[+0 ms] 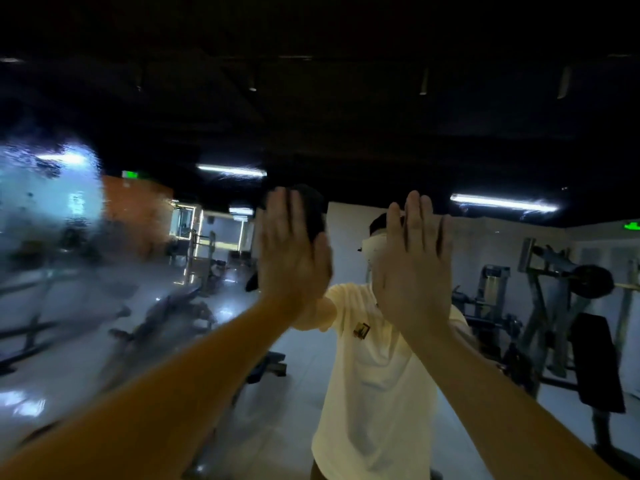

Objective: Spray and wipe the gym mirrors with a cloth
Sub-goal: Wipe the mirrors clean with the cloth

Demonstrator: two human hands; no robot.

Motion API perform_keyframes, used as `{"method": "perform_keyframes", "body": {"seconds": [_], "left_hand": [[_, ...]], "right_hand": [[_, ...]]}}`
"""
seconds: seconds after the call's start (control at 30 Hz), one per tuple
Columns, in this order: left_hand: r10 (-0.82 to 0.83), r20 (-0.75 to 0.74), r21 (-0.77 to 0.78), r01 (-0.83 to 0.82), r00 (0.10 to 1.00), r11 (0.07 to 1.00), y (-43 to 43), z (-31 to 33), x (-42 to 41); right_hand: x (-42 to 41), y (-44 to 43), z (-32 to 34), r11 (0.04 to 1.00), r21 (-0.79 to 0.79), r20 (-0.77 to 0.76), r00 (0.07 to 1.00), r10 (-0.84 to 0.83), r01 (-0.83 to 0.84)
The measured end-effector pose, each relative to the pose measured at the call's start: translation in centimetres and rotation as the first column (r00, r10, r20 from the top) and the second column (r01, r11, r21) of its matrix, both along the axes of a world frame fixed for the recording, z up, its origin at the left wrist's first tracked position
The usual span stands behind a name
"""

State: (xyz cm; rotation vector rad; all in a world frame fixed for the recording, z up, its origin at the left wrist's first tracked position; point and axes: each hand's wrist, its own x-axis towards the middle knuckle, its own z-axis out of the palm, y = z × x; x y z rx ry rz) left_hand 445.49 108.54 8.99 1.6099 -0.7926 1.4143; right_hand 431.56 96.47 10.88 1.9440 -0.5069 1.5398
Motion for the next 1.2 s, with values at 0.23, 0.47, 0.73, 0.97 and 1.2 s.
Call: {"method": "perform_keyframes", "body": {"seconds": [0.23,0.47,0.73,0.97,1.2], "left_hand": [[-0.105,0.347,0.299,-0.004,0.932,0.954,-2.3,0.4,-1.5],[0.087,-0.070,-0.068,-0.092,0.994,0.993,3.8,1.4,5.7],[0.087,-0.051,-0.006,-0.087,0.995,0.996,1.7,-1.3,2.5],[-0.041,0.391,0.347,-0.106,0.920,0.932,2.1,-0.8,2.9],[-0.036,0.289,0.231,-0.033,0.957,0.972,8.4,0.5,11.1]], "right_hand": [[-0.3,-0.6,0.1,0.997,-0.028,-0.011,0.997,0.077,-0.077],[-0.3,-0.6,0.1,0.994,-0.044,0.005,0.995,0.098,-0.097],[-0.2,0.3,0.0,0.996,0.054,-0.014,0.997,0.072,-0.071],[2.6,5.3,0.2,0.992,-0.002,-0.007,0.992,0.123,-0.124],[8.2,7.0,-0.8,0.999,-0.025,-0.034,0.999,0.036,-0.037]]}}
